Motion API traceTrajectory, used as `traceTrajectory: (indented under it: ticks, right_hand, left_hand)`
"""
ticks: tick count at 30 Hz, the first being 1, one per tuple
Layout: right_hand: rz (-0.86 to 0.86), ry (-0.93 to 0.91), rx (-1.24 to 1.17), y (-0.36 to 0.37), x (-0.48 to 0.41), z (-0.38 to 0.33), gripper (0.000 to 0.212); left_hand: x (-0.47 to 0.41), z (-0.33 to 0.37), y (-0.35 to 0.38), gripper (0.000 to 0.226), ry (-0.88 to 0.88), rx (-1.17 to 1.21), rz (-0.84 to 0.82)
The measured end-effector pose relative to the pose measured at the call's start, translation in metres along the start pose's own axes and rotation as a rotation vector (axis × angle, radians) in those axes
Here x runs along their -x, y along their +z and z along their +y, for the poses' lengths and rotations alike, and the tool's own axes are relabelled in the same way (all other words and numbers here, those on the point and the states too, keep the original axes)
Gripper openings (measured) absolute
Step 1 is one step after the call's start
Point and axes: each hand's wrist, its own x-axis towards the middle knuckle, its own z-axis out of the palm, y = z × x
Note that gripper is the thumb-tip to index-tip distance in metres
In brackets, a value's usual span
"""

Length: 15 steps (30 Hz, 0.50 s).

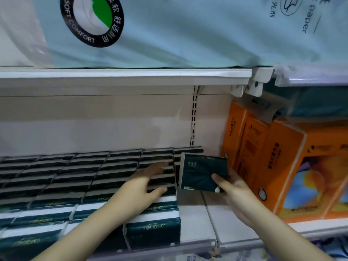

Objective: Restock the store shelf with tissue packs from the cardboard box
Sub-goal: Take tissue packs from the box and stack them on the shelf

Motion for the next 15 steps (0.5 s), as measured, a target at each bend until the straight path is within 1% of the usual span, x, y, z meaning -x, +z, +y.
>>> traceTrajectory:
  ticks: [2,3,5,7,9,13,15]
  right_hand:
    - [0.051,0.026,-0.013,-0.01,-0.005,0.007,0.056]
    - [0.068,0.037,0.027,-0.013,-0.007,0.01,0.054]
    - [0.081,0.048,0.185,-0.021,-0.014,0.02,0.053]
    - [0.064,0.058,0.282,-0.022,-0.02,0.027,0.05]
    - [0.056,0.062,0.346,-0.018,-0.026,0.03,0.042]
    - [0.072,0.01,0.503,-0.011,-0.038,0.039,0.043]
    - [0.081,-0.016,0.534,-0.009,-0.041,0.04,0.042]
  left_hand:
    - [0.002,-0.009,-0.004,0.049,0.0,-0.116,-0.025]
    - [0.003,-0.013,-0.005,0.046,-0.002,-0.148,-0.034]
    - [0.002,-0.019,-0.004,0.043,0.0,-0.201,-0.059]
    - [0.001,-0.022,-0.001,0.042,0.007,-0.249,-0.088]
    - [0.0,-0.024,0.002,0.04,0.034,-0.274,-0.085]
    - [-0.002,-0.03,0.006,0.037,0.074,-0.269,-0.066]
    - [-0.002,-0.032,0.006,0.038,0.07,-0.26,-0.072]
